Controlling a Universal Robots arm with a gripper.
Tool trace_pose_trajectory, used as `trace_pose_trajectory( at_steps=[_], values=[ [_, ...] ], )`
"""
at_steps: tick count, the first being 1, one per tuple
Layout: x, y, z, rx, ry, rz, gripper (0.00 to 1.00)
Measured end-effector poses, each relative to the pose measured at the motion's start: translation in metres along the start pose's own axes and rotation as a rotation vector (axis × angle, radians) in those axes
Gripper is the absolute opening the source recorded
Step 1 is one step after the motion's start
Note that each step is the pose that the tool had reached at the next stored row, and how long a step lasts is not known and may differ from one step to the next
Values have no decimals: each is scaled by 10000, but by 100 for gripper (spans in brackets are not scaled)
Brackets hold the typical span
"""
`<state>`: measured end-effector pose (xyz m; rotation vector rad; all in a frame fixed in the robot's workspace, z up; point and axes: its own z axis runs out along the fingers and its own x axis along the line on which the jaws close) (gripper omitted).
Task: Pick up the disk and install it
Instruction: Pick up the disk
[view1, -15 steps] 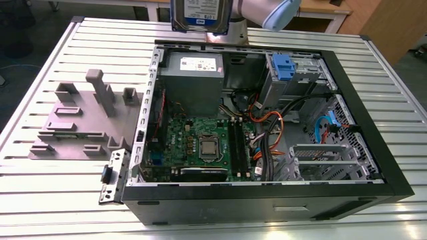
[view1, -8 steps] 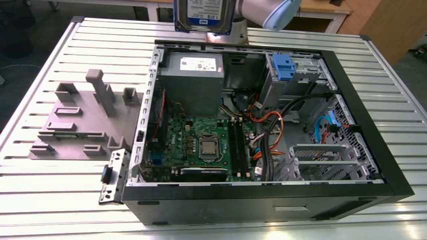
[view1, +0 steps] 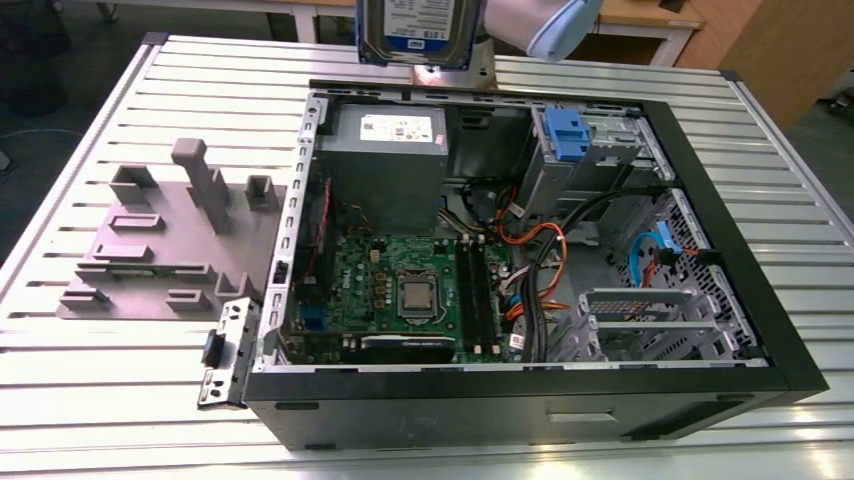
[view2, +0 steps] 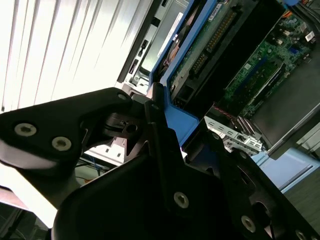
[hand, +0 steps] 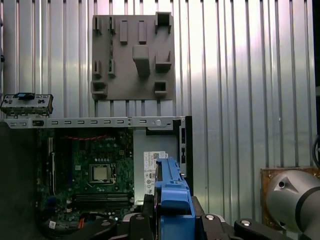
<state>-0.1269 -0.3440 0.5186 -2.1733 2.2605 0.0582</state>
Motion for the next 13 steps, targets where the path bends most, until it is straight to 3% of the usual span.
trace_pose_trajectory(
  at_steps=[8, 13],
  values=[
    [-3, -65, -1, 1, 0, 0, 37],
    [35, -68, 0, 2, 17, 1, 37]
  ],
)
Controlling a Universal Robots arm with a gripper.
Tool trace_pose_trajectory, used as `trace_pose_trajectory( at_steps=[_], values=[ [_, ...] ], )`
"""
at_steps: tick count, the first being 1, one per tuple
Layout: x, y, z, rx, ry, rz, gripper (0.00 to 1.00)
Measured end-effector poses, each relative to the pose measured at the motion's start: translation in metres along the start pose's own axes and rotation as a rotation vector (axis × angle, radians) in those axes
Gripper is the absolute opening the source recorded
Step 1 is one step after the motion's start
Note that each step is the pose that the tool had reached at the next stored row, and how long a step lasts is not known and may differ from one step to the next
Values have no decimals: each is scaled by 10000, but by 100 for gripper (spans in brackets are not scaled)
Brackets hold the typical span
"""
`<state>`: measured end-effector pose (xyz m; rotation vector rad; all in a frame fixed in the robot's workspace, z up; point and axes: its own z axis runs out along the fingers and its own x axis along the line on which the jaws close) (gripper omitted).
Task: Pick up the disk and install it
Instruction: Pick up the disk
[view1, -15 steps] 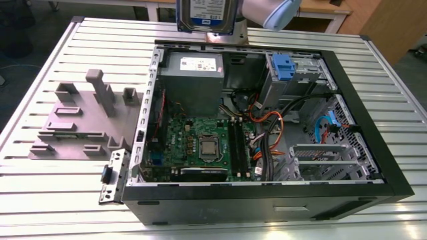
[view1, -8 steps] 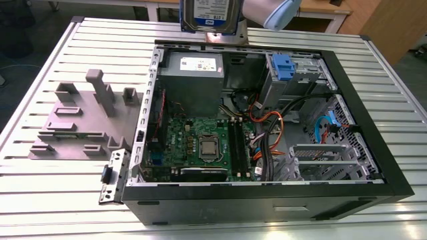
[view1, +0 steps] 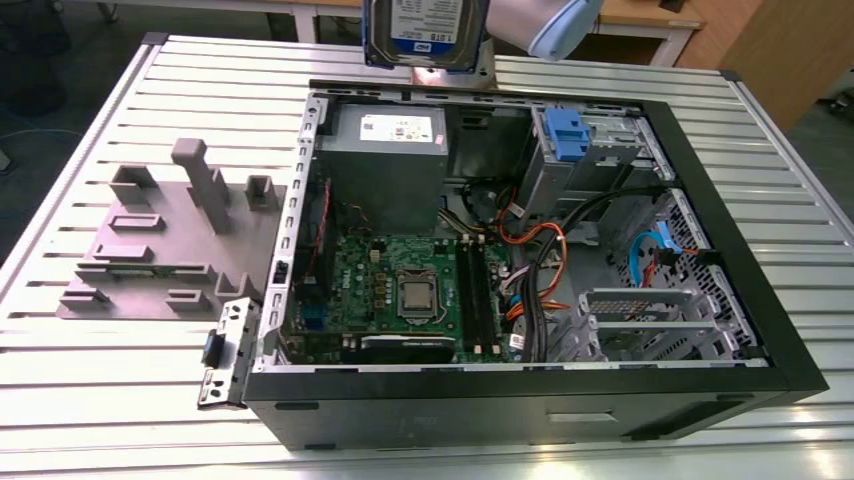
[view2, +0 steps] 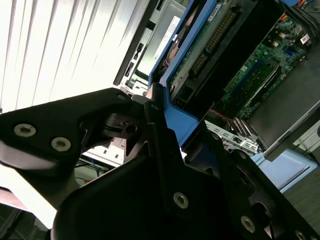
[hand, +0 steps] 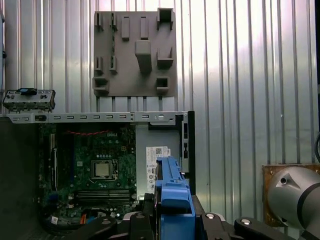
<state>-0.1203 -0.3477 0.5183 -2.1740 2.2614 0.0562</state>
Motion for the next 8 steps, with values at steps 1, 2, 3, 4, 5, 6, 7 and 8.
trace_pose_trajectory(
  at_steps=[1, 2, 3, 4, 5, 6, 7, 8],
  values=[
    [0, 0, 0, 0, 1, 0, 37],
    [0, 0, 0, 0, 1, 0, 37],
    [1, 0, -1, -1, 2, -1, 37],
    [1, 0, -1, -1, 2, -1, 37],
    [1, 0, 0, 0, 2, 0, 37],
    [1, 0, 0, -1, 1, 0, 37],
    [1, 0, -1, -1, 2, 0, 37],
    [3, 0, 0, 0, 2, 0, 37]
  ],
)
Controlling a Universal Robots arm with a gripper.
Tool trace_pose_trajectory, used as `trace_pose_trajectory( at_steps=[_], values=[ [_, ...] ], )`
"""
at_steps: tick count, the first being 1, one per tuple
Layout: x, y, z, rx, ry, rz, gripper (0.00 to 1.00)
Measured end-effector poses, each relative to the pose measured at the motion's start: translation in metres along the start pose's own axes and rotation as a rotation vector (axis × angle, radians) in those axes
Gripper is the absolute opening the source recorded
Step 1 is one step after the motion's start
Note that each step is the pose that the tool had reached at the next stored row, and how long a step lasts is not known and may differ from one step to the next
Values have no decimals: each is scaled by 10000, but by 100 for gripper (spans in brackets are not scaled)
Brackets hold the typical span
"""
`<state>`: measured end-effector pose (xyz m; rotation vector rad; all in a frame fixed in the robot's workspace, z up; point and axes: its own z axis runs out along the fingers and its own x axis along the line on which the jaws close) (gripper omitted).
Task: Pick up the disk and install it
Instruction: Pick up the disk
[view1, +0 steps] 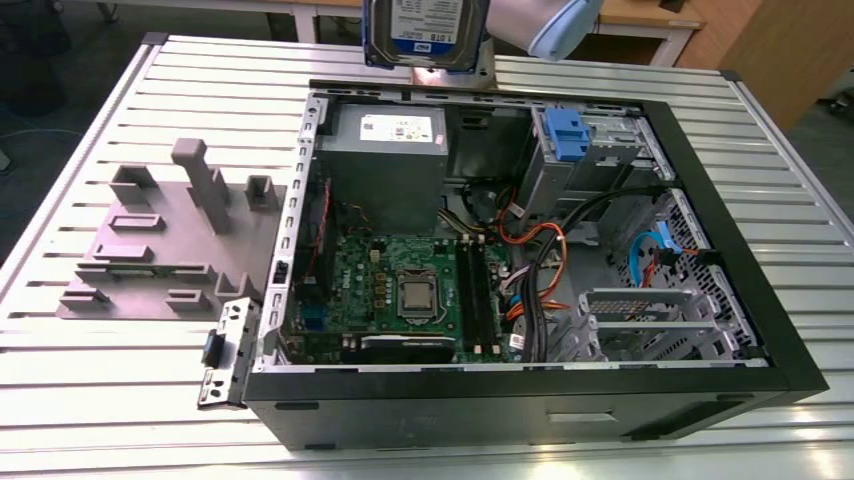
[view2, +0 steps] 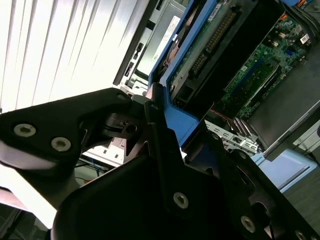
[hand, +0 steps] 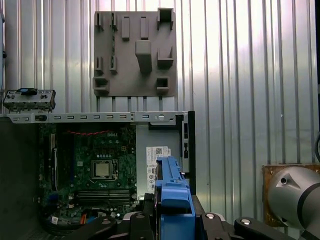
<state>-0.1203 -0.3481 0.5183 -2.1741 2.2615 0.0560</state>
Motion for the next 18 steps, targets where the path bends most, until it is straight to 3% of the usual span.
trace_pose_trajectory(
  at_steps=[12, 18],
  values=[
    [21, -1, -1, 0, 7, -2, 37],
    [89, -4, -2, 0, 7, -1, 37]
  ],
)
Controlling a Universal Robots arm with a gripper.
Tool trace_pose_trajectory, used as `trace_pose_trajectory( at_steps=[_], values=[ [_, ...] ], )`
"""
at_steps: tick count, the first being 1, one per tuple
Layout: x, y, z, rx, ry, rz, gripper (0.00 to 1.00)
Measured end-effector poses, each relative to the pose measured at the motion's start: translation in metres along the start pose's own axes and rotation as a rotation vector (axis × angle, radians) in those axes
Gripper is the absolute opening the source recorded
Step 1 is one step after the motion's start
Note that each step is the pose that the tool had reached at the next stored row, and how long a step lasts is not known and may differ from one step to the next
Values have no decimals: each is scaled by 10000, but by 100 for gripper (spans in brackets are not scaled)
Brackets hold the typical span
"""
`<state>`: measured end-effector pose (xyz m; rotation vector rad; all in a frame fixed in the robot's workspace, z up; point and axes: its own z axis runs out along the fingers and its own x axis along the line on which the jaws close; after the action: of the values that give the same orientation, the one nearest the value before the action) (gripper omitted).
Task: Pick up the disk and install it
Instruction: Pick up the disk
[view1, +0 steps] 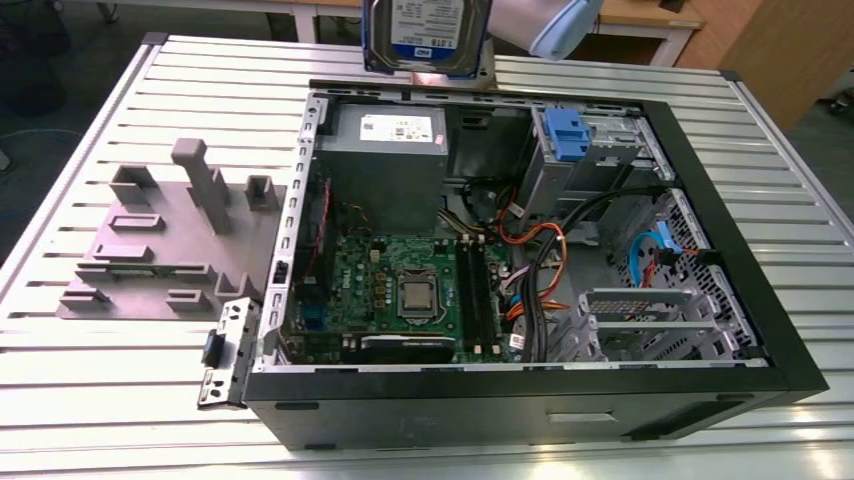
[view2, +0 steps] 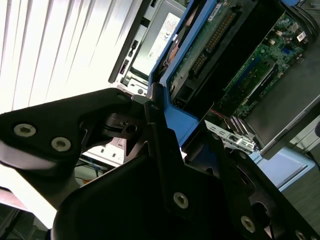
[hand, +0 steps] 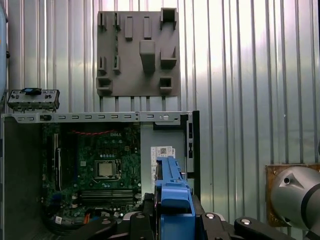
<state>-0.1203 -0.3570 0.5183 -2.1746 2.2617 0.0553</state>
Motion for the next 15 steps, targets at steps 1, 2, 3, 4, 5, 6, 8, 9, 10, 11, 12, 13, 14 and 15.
trace_pose_trajectory(
  at_steps=[1, 2, 3, 4, 5, 6, 8, 9, 10, 11, 12, 13, 14, 15],
  values=[
    [16, -1, 0, 0, 0, 1, 37],
    [35, -1, -1, -1, 1, 1, 37],
    [56, -2, -1, 1, 0, 1, 37],
    [74, -3, -2, 0, 1, 1, 37],
    [93, -4, -3, -1, 2, 1, 37],
    [111, -4, -3, -1, 2, 1, 37],
    [142, -6, -4, 0, 2, 1, 37],
    [158, -6, -4, 0, 2, 1, 37],
    [175, -7, -5, 0, 3, 1, 37],
    [189, -7, -5, 1, 4, 0, 37],
    [203, -8, -6, 0, 6, 0, 37],
    [215, -9, -6, 0, 8, 0, 37],
    [223, -9, -6, 0, 10, 0, 37],
    [227, -9, -5, 1, 11, 1, 37]
  ],
)
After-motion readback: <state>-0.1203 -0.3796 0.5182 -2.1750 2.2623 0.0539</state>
